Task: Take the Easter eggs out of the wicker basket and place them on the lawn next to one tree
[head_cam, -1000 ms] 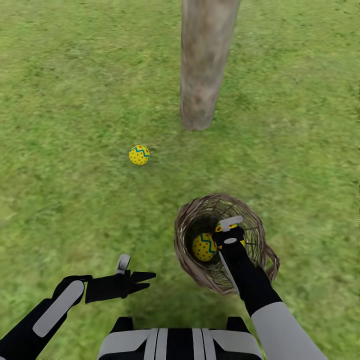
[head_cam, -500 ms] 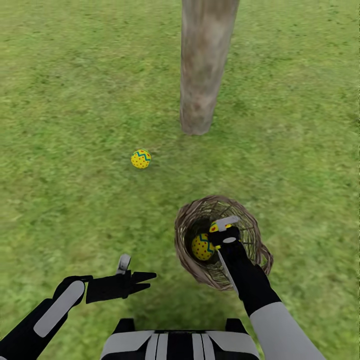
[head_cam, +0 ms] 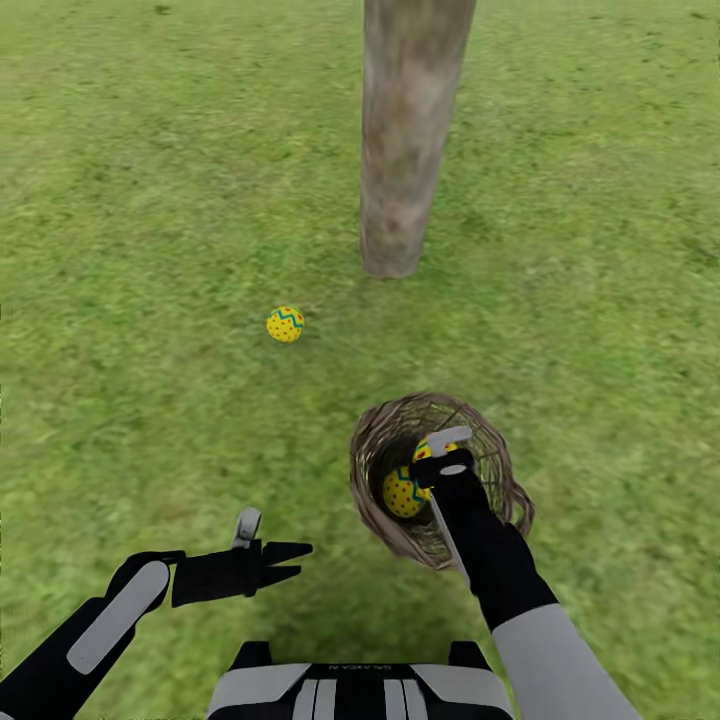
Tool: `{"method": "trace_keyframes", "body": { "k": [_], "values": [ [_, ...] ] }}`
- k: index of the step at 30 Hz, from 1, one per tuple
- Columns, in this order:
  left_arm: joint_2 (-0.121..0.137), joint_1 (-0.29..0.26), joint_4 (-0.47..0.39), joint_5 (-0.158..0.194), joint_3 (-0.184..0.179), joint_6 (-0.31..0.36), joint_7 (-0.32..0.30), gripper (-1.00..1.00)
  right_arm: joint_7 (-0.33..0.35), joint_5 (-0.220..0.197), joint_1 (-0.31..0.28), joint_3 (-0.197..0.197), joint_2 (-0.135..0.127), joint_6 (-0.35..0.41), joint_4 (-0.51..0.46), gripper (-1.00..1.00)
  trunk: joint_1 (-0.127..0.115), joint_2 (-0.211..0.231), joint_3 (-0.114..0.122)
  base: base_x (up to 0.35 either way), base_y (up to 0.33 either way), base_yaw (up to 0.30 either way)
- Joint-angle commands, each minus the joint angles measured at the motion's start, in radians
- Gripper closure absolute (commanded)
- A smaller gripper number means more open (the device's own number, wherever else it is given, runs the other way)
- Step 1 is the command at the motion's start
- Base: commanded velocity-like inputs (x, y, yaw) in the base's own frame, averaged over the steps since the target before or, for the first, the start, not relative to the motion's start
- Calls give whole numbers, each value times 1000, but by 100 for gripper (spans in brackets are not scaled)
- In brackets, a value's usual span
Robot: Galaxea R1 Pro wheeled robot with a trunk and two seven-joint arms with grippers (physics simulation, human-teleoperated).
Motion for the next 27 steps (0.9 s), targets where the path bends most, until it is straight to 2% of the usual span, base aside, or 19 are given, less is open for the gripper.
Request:
{"method": "trace_keyframes", "body": {
  "k": [1,5,8,12,19,21,23,27],
  "values": [
    [1,0,1,2,-1,2,-3,-100,-5,-2,0,3,1,28,-23,100,-4,7,4,-135,0,0],
    [1,0,1,5,-1,2,-3,-100,-5,-2,0,4,12,112,-75,100,-19,35,23,-28,0,0],
    [1,0,1,5,-1,2,-3,-100,-5,-2,0,3,19,143,-88,100,-31,56,38,-156,0,0],
    [1,0,1,5,-1,2,-3,-100,-5,-3,0,3,30,235,-178,100,-46,84,56,-48,0,0],
    [1,-1,1,5,-1,2,-3,-100,-4,-8,0,6,30,273,-241,100,-73,133,89,-128,0,0],
    [2,-1,1,5,-1,2,-3,-100,-4,-73,0,8,30,273,-277,100,-81,147,98,-5,0,0],
    [2,0,1,5,-1,2,-3,-100,-5,-114,0,8,30,273,-314,100,-88,161,106,-53,0,0],
    [1,0,1,5,-2,2,-3,-100,-5,-137,0,9,30,273,-347,100,-104,189,125,-307,0,0]
  ]
}}
